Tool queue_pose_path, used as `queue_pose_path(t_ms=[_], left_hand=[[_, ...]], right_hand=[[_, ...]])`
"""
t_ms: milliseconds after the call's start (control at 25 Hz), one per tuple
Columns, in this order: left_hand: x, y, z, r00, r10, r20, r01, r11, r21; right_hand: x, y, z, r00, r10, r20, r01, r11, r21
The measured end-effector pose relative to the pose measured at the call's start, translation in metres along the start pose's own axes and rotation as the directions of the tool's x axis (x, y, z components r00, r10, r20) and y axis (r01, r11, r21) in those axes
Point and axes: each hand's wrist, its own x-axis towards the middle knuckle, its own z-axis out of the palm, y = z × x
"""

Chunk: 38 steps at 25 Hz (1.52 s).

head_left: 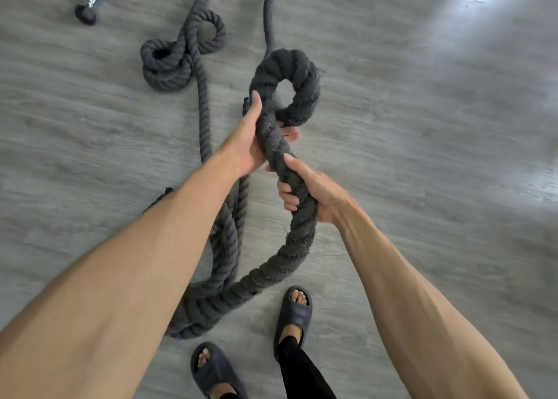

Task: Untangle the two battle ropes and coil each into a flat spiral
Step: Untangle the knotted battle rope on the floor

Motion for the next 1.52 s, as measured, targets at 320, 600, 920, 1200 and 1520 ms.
queue_pose_path(t_ms=[320, 600, 920, 1200, 1520], left_hand=[[0.022, -0.036, 0.023, 0.908, 0.387, -0.162, -0.257, 0.817, 0.516], [-0.032, -0.119, -0.039, 0.724, 0.613, 0.316, 0.000, -0.458, 0.889], [-0.073, -0.151, -0.069, 0.982, 0.134, 0.133, -0.114, -0.142, 0.983], [-0.067, -0.103, -0.096, 0.952, -0.283, -0.120, 0.045, -0.259, 0.965], [-0.118, -0.208, -0.020, 0.902, 0.259, -0.344, 0.369, -0.055, 0.928]], right_hand=[[-0.005, 0.035, -0.023, 0.972, 0.085, -0.219, -0.115, 0.985, -0.130], [0.020, 0.036, -0.031, 0.815, 0.249, -0.523, 0.212, 0.712, 0.670], [0.023, 0.101, -0.014, 0.736, 0.239, -0.633, 0.056, 0.911, 0.409], [0.008, 0.093, -0.008, 0.860, 0.099, -0.500, 0.137, 0.900, 0.415], [-0.027, 0.154, 0.012, 0.758, 0.146, -0.636, -0.072, 0.987, 0.141]])
